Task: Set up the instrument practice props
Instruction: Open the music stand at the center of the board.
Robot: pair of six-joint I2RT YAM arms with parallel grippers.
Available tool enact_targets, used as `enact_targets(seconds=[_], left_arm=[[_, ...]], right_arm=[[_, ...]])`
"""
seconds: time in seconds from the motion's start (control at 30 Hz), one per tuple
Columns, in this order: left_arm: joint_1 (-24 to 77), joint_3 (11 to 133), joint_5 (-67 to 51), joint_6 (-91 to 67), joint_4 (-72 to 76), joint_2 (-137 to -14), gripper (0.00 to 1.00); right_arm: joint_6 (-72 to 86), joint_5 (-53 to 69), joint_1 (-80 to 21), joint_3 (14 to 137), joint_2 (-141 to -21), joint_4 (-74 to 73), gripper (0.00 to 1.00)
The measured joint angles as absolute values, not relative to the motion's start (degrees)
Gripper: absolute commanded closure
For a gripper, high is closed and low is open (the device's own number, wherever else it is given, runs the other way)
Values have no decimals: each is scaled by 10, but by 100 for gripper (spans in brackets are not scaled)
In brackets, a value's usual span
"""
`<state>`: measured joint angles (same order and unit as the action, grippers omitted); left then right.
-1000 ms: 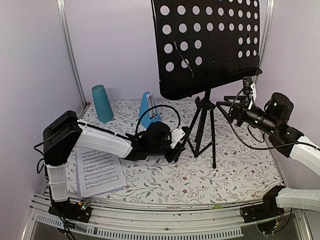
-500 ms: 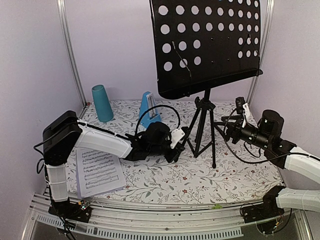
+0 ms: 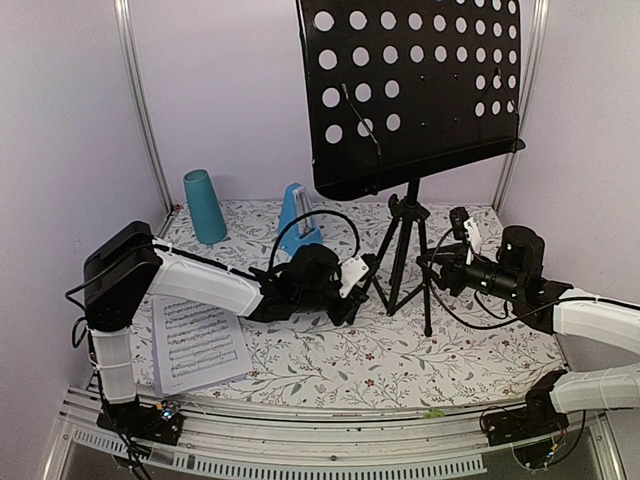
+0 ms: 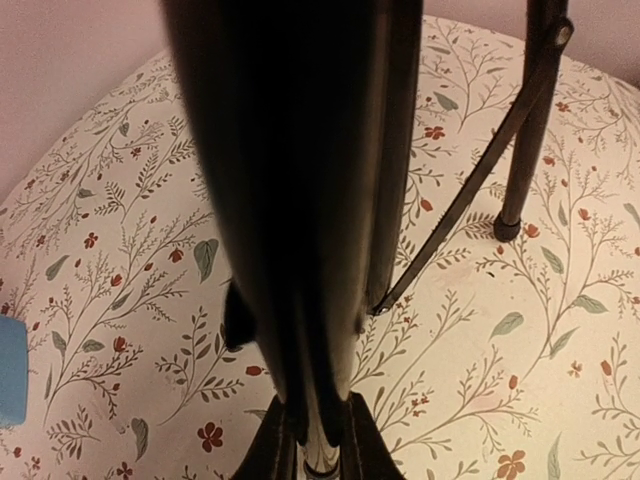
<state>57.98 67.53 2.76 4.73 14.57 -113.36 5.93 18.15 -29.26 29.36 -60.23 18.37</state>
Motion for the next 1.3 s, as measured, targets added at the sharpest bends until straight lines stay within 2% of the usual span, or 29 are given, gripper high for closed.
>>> enact_targets(seconds=[0.23,0.3,1.3], left_arm=[[580,673,32,47,142,-1131,100],[580,670,33,47,142,-1129,100],[578,572,34,13,149,-1048,100]], right_arm=[[43,188,-296,294,-616,185,88],[29,188,-296,295,-616,184,92],[-34,138,-342,345,-614,76,93]])
